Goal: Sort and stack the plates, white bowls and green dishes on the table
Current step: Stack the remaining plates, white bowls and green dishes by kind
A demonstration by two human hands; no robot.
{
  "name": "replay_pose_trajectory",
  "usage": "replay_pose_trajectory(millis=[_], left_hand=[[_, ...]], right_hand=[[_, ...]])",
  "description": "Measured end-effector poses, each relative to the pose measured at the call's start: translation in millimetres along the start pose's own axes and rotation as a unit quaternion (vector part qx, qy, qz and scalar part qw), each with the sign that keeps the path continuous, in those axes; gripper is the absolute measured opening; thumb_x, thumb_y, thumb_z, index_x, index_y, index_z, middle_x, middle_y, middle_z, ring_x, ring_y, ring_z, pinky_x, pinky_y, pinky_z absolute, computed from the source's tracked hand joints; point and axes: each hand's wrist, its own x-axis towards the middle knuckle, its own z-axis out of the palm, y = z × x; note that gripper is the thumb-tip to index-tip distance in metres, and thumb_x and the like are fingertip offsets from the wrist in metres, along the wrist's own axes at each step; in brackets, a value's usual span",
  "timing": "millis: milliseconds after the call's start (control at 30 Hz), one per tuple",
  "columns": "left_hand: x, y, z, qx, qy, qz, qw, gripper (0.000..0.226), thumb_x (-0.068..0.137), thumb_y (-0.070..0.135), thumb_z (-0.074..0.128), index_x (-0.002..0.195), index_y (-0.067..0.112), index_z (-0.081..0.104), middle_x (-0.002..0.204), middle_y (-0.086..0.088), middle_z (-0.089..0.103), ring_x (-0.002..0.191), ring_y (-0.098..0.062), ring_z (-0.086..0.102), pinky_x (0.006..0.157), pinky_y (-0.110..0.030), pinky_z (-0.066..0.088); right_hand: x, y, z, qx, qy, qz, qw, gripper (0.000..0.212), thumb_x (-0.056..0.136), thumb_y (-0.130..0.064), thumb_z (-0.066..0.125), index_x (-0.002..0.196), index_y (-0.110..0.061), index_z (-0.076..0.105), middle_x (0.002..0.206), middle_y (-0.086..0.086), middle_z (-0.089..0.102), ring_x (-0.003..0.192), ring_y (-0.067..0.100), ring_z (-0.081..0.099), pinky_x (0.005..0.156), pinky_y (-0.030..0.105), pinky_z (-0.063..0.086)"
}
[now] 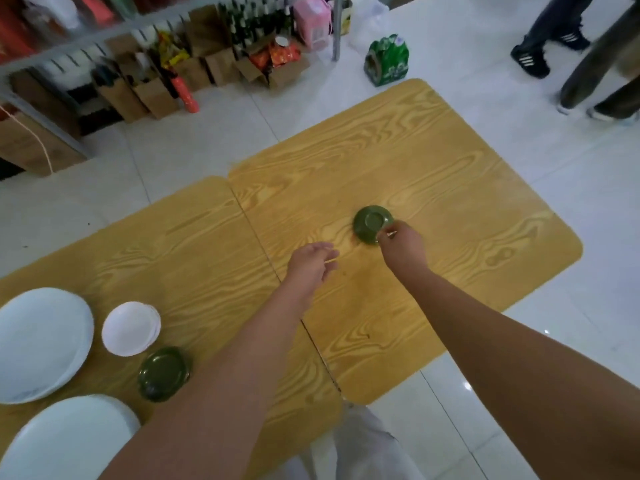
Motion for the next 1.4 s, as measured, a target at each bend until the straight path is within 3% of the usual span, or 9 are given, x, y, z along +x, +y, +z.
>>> replay_pose_trajectory(millis=[233,367,533,867,967,1133,1233,1300,1400], left_hand=[[19,1,21,-0.003,0.018,0.012,1.0,0.018,0.102,0.015,0.047,0.108,0.016,0.064,0.106,-0.004,0.072,0.089,-0.014,0.067,0.07,-0.025,0.048],[24,3,24,0.0,0.023,-0.013,1.0,0.017,0.102,0.016,0.048,0.11,0.016,0.063,0.108,-0.003,0.071,0.092,-0.015,0.066,0.071,-0.024,0.048],[25,5,20,-0.009,0.044,-0.013,0.999,0.021,0.102,0.014,0.048,0.116,0.01,0.063,0.107,-0.006,0.07,0.081,-0.013,0.064,0.063,-0.023,0.044],[17,-2,-1,-0.013,0.045,-0.011,0.999,0.019,0.102,0.016,0.047,0.112,0.014,0.064,0.112,-0.006,0.07,0.091,-0.015,0.067,0.073,-0.025,0.049],[11,-10,-21,-0.019,0.07,-0.009,0.997,0.018,0.102,0.016,0.047,0.108,0.016,0.065,0.109,-0.005,0.071,0.091,-0.016,0.068,0.081,-0.029,0.052],[1,-20,-61,-0.057,0.104,-0.01,0.993,0.023,0.103,0.013,0.046,0.117,0.008,0.063,0.108,-0.007,0.069,0.082,-0.014,0.065,0.071,-0.024,0.049],[-7,-28,-81,-0.062,0.107,-0.007,0.992,0.021,0.101,0.01,0.05,0.117,0.007,0.062,0.108,-0.009,0.069,0.078,-0.014,0.064,0.065,-0.022,0.047],[-13,-33,-93,-0.053,0.117,0.003,0.992,0.023,0.1,0.011,0.052,0.12,0.007,0.062,0.105,-0.01,0.069,0.074,-0.013,0.062,0.056,-0.018,0.045],[-25,-39,-116,-0.053,0.137,0.029,0.989,0.025,0.101,0.019,0.052,0.123,0.012,0.059,0.114,-0.009,0.068,0.085,-0.013,0.062,0.062,-0.019,0.046]], right_hand=[[47,13,-3,-0.03,-0.033,0.069,0.997,0.077,0.082,-0.056,0.068,0.138,-0.011,0.04,0.136,0.015,0.044,0.123,0.034,0.05,0.098,0.045,0.047],[60,7,5,-0.144,-0.064,0.008,0.988,0.097,0.076,-0.062,0.071,0.147,-0.014,0.025,0.145,0.016,0.03,0.136,0.037,0.032,0.104,0.049,0.04],[66,-3,19,-0.263,-0.093,-0.074,0.958,0.097,0.076,-0.058,0.072,0.148,-0.016,0.023,0.145,0.013,0.031,0.134,0.038,0.031,0.102,0.048,0.041],[15,-19,54,-0.315,-0.118,-0.165,0.927,0.08,0.082,-0.041,0.069,0.144,-0.012,0.029,0.141,0.012,0.036,0.129,0.035,0.035,0.096,0.042,0.043],[-9,-24,72,-0.335,-0.128,-0.196,0.912,0.081,0.083,-0.046,0.067,0.145,-0.012,0.028,0.141,0.013,0.037,0.128,0.036,0.037,0.096,0.042,0.042],[-37,-38,84,-0.365,-0.089,-0.228,0.898,0.089,0.081,-0.06,0.059,0.148,-0.01,0.027,0.142,0.015,0.041,0.131,0.04,0.036,0.106,0.048,0.032],[-54,-49,85,-0.269,-0.091,-0.228,0.931,0.093,0.079,-0.067,0.054,0.149,-0.011,0.028,0.139,0.016,0.045,0.128,0.037,0.039,0.106,0.046,0.033],[-70,-62,87,-0.085,-0.18,-0.169,0.965,0.089,0.08,-0.067,0.056,0.149,-0.014,0.034,0.137,0.011,0.05,0.126,0.03,0.046,0.102,0.041,0.04],[-97,-78,96,0.199,-0.308,-0.029,0.93,0.06,0.087,-0.055,0.059,0.135,-0.019,0.052,0.13,0.01,0.061,0.104,0.021,0.06,0.081,0.033,0.045]])
